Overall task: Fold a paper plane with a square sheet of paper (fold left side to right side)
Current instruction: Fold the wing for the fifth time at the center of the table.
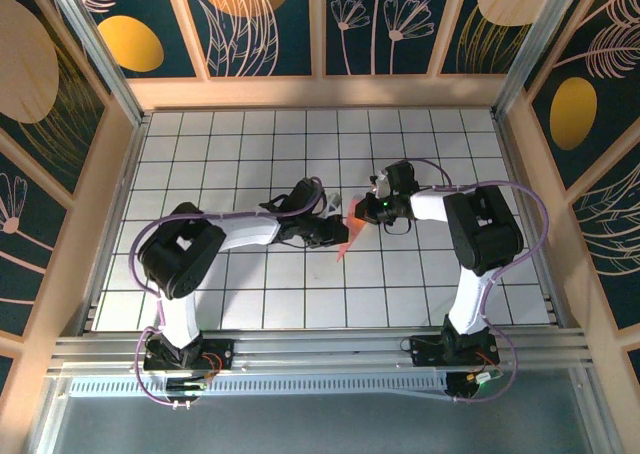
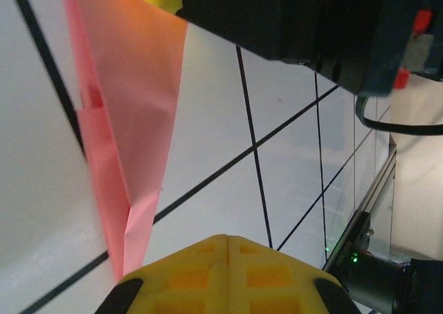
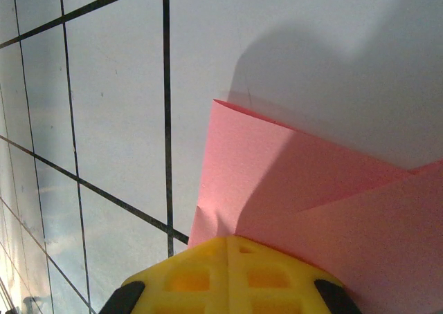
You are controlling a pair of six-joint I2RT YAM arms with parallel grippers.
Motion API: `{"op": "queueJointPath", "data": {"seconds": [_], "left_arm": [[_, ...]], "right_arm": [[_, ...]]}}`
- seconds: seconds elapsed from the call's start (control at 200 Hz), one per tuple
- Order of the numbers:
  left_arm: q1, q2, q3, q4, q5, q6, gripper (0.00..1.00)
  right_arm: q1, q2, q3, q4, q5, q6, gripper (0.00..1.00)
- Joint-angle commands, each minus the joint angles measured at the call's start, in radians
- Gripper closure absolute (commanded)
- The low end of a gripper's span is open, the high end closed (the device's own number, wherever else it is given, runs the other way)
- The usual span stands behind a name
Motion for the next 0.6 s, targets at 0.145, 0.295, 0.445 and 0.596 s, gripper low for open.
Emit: {"op": "queueJointPath", "data": {"seconds": [0.145,0.295,0.445,0.596], "left_arm": [[-0.003,0.112,0.061,-0.082,-0.041,0.056,1.00],[-0.004,0.122,0.042,-0.087,-0.067,0.049,1.00],[-0.003,0.112,0.012,-0.092,-0.090,0.044,1.00],[-0.008,0.094,-0.022,-0.040,-0.064,0.020,1.00]], "right_arm": [[0.011,0.073,-0.043,-0.122,0.144,-0.023,1.00],[0.011,0.027,-0.018,-0.109,0.114,-0.012,1.00],[0.006,-0.049,0.012,-0.094,0.098,-0.004,0.94],[-0.004,-0.139,0.012,-0.105,0.128,-0.002,0.80]]}}
